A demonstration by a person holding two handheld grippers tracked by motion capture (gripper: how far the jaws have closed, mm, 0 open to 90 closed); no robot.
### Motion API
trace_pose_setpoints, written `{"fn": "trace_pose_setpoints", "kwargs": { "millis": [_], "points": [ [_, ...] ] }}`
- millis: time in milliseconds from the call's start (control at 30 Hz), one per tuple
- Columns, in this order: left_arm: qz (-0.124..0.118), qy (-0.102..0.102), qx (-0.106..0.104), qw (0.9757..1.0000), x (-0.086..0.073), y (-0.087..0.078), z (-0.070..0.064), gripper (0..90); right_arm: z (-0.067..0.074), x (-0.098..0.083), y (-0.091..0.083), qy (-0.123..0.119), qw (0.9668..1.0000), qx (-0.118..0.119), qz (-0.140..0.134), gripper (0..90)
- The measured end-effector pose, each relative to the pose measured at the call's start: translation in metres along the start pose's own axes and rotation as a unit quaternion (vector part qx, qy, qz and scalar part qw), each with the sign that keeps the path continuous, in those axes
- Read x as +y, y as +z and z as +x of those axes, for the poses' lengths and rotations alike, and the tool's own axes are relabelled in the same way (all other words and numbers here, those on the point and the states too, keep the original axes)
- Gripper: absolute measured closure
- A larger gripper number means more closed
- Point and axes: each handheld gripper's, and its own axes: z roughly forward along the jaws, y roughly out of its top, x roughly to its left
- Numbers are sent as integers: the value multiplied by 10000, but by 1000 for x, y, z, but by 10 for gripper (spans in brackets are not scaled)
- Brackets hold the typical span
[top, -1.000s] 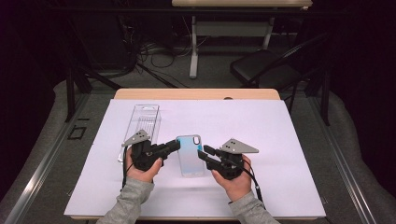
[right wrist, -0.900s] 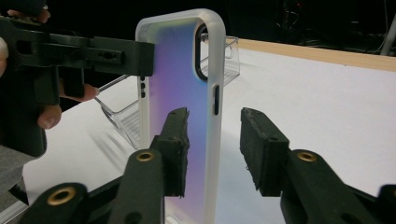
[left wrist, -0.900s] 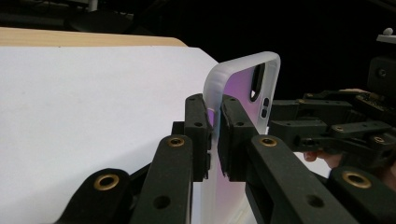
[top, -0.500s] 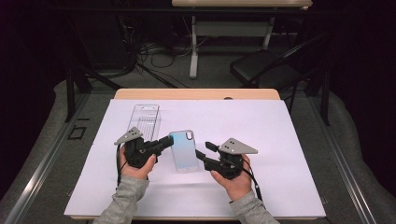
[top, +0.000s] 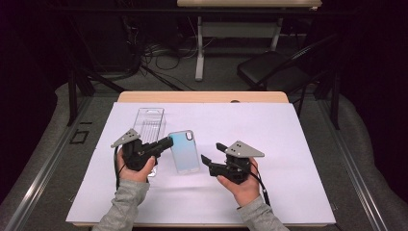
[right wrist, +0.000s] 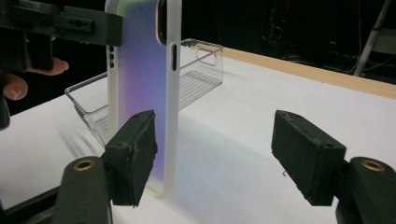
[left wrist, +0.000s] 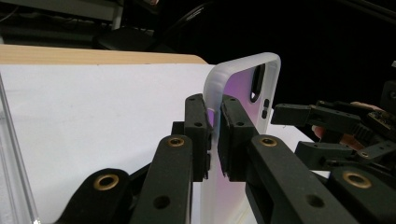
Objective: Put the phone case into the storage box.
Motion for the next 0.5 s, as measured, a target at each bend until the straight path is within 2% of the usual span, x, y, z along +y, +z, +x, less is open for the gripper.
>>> {"fn": "trace_pose_setpoints", "kwargs": {
  "millis": [300, 500],
  "points": [
    [-54, -6, 105, 9999, 7, -5, 7, 833, 0, 1, -2, -114, 9999, -38, 4, 269],
    [-189, 7, 218, 9996, 21, -11, 14, 833, -6, 0, -9, -148, 9998, -87, 58, 233]
  ]
}}
